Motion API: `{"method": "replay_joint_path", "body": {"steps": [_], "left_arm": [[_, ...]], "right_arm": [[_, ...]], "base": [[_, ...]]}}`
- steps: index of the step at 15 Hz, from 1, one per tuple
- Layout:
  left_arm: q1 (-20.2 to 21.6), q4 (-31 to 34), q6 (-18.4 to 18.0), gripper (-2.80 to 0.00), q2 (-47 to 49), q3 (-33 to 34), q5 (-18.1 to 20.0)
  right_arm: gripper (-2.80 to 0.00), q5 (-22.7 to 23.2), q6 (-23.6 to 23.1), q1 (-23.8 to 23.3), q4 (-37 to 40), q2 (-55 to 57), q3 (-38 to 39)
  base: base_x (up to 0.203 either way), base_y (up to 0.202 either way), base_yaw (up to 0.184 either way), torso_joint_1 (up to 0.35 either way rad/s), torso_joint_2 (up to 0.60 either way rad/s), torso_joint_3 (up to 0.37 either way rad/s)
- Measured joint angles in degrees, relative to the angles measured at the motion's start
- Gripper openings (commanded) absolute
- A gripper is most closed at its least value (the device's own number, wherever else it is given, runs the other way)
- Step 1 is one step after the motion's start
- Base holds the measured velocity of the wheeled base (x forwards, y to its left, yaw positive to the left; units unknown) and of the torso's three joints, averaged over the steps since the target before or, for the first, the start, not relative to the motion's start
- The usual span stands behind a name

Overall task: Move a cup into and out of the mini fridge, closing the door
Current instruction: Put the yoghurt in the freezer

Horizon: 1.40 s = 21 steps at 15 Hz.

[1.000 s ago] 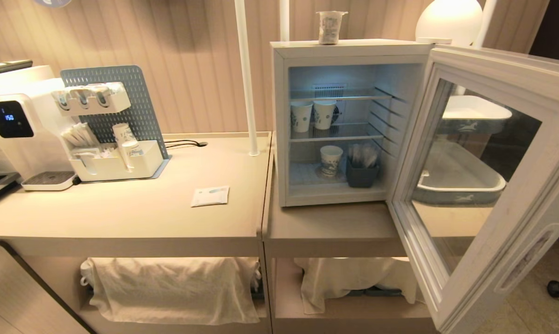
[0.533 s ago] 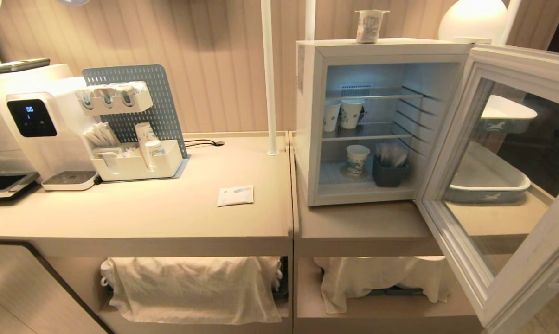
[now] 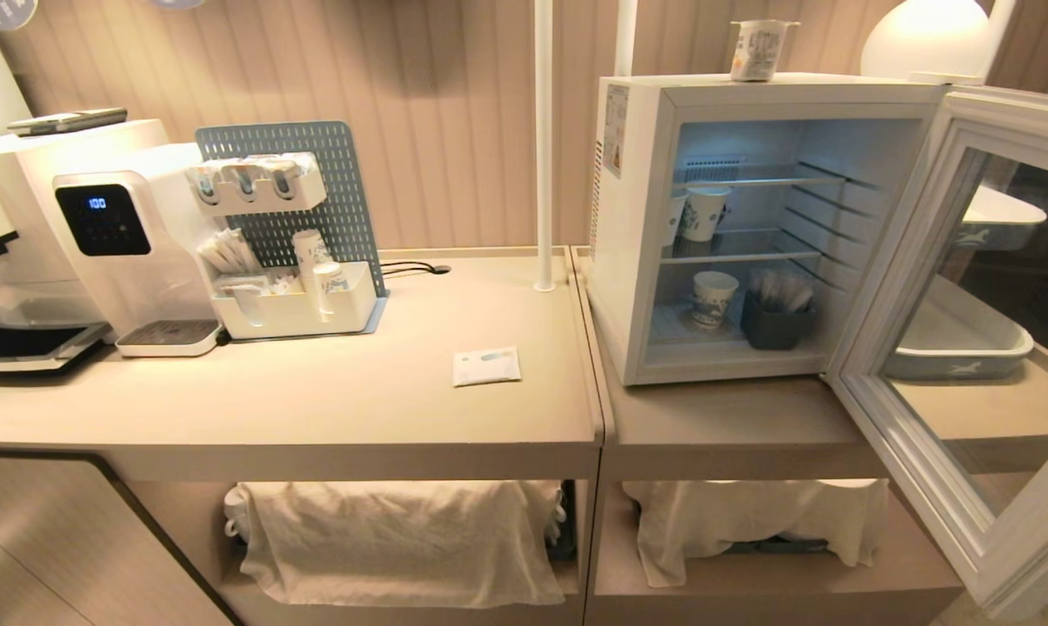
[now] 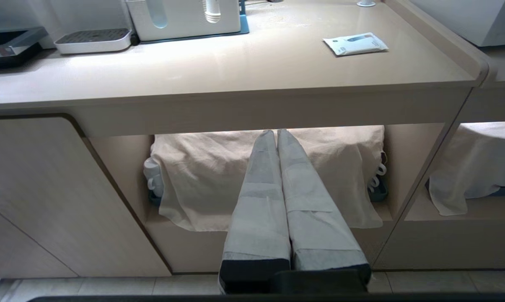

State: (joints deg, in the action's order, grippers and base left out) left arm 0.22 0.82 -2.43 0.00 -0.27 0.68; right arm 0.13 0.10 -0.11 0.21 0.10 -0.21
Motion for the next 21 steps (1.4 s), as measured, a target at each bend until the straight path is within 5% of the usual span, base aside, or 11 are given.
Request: {"method": "replay_joint_path", "body": {"steps": [21], "left_arm": [[-0.1,0.0,0.1,-2.80,0.0,0.0,0.0]], "right_arm": [[-2.80,0.0,-0.2,0.0,0.1,0.0,0.0]], "base": [[0.161,0.000,0.001,0.004,0.00,0.002]]}}
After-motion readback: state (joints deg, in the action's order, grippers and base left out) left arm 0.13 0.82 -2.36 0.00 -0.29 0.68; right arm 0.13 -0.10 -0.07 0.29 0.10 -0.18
